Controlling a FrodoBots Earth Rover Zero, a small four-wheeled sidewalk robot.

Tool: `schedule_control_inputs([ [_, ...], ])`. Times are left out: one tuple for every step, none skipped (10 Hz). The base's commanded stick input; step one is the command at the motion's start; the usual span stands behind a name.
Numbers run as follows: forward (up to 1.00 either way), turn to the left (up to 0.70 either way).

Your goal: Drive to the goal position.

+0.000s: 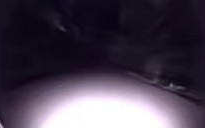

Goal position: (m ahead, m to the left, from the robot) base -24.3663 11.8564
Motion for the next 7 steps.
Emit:
schedule_control_inputs([
  [-1.0, 0.0],
  [-1.0, 0.0],
  [-1.0, 0.0],
  [-1.0, 0.0],
  [-1.0, 0.0],
  [-1.0, 0.0],
  [-1.0, 0.0],
])
